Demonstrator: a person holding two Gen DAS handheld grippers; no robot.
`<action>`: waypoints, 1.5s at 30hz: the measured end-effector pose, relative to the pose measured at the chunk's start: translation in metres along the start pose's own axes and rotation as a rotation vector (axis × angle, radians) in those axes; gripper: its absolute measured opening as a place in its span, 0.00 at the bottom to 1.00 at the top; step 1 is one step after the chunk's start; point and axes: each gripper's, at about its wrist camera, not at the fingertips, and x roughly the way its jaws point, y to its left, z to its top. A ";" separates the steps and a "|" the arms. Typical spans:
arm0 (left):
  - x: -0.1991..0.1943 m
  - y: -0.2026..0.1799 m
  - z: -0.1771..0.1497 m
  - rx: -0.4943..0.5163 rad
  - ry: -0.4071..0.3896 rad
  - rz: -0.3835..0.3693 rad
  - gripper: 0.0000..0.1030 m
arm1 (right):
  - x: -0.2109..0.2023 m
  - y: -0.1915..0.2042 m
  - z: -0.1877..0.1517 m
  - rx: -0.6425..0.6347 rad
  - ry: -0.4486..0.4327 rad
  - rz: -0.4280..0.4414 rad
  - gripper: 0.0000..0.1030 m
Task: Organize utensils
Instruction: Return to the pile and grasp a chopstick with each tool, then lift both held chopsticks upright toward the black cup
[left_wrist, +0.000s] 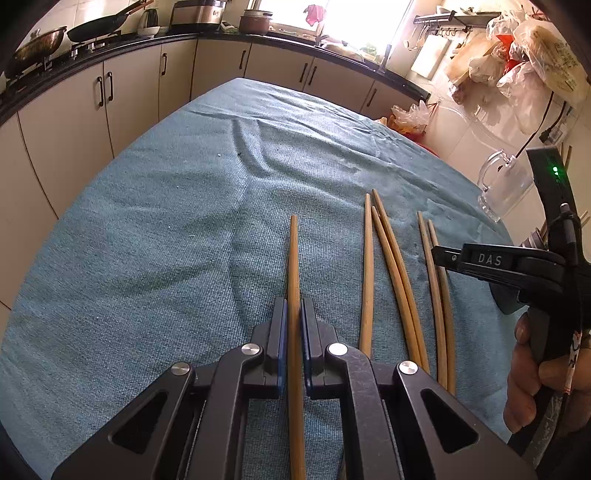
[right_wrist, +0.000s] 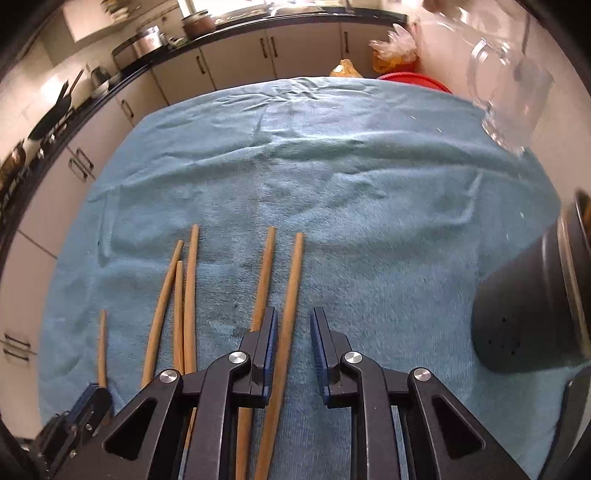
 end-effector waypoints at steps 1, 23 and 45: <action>0.000 0.000 0.000 0.001 0.000 0.000 0.07 | 0.000 0.001 0.001 -0.015 -0.001 -0.005 0.17; -0.104 -0.001 -0.003 -0.023 -0.170 -0.097 0.06 | -0.180 -0.039 -0.087 0.035 -0.465 0.298 0.07; -0.155 -0.044 -0.002 0.047 -0.233 -0.133 0.06 | -0.220 -0.098 -0.113 0.152 -0.556 0.372 0.07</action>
